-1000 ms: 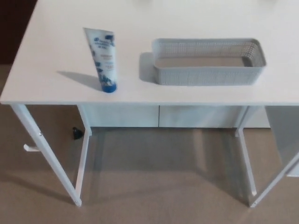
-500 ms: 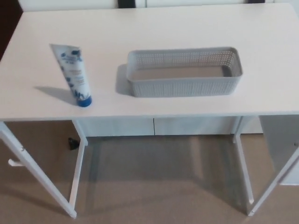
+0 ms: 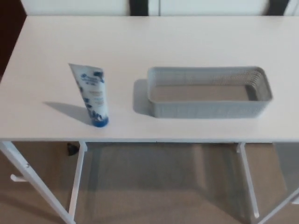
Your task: The robot walks towards a table in front, picks a shampoo with left hand and puts it in a small grey container
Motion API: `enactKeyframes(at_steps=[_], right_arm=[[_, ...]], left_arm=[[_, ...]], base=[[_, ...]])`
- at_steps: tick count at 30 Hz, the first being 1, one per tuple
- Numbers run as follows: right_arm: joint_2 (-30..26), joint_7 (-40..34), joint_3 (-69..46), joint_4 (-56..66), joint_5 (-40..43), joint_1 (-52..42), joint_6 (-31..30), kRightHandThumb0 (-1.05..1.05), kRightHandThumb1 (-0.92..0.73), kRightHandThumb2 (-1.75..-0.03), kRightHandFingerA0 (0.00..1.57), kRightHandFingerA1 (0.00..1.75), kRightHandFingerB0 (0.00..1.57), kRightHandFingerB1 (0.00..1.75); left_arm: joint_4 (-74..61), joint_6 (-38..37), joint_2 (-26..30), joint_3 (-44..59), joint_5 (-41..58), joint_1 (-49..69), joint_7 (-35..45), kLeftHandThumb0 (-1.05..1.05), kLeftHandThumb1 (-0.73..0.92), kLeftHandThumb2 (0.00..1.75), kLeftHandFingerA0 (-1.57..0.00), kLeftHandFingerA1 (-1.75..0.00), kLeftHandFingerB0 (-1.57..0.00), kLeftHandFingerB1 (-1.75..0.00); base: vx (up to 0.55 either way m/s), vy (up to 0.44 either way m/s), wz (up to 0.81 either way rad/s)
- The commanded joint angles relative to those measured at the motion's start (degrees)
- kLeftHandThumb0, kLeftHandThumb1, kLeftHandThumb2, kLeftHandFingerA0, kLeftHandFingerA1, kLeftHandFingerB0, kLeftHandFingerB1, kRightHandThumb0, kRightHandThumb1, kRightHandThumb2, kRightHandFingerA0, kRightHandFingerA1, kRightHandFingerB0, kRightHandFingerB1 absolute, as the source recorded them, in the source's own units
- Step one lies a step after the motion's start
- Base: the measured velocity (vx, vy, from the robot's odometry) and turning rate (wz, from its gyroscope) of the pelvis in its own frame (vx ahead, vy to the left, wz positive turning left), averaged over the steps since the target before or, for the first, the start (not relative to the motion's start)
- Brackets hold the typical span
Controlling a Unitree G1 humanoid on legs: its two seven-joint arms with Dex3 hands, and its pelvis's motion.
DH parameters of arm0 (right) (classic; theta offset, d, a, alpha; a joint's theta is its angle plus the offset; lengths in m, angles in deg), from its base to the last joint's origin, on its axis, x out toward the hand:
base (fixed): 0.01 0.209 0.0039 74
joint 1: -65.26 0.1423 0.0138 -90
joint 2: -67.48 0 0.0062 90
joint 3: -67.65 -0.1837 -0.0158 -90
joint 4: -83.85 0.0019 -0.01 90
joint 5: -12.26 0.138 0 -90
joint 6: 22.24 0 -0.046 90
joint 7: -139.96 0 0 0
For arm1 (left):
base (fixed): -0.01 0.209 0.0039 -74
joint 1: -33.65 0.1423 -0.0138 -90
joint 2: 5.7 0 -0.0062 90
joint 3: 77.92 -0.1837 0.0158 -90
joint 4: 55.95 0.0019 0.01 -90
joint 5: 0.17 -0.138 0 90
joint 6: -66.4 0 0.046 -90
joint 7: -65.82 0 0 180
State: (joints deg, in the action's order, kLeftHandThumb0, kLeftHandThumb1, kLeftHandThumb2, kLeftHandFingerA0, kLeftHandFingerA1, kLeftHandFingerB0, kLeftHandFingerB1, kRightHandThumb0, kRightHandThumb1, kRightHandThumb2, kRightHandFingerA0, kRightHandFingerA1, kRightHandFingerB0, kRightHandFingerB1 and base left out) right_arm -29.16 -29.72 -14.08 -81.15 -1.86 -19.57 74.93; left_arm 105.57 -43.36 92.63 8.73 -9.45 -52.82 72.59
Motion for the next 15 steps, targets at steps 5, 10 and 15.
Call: enactKeyframes(at_steps=[5,10,15], right_arm=[[-0.59,0.36,-0.57,0.08,-0.07,-1.04,0.32,-0.35,-0.68,-0.6,0.63,0.48,0.49,0.4],[-0.53,0.62,-0.41,0.1,-0.3,-0.55,0.4,-0.36,-0.68,-0.61,0.63,0.49,0.49,0.4],[-0.27,-0.62,-0.37,0.12,-0.54,0.01,-0.1,-0.36,-0.65,-0.6,0.63,0.44,0.5,0.38]], left_arm=[[-0.14,-0.25,0.75,-0.09,-0.54,0.5,0.94,-0.4,0.57,0.73,-0.52,-0.48,-0.39,-0.43],[-0.27,0.09,0.75,0.25,-0.25,0.26,0.79,-0.32,0.64,0.59,-0.55,-0.39,-0.43,-0.35],[0.01,-0.11,0.75,0.18,-0.39,-0.17,0.77,-0.32,0.64,0.59,-0.6,-0.41,-0.42,-0.34]], base=[[0.15,-0.07,0.12],[0.08,-0.219,0.19],[0.07,-0.081,-0.03]])
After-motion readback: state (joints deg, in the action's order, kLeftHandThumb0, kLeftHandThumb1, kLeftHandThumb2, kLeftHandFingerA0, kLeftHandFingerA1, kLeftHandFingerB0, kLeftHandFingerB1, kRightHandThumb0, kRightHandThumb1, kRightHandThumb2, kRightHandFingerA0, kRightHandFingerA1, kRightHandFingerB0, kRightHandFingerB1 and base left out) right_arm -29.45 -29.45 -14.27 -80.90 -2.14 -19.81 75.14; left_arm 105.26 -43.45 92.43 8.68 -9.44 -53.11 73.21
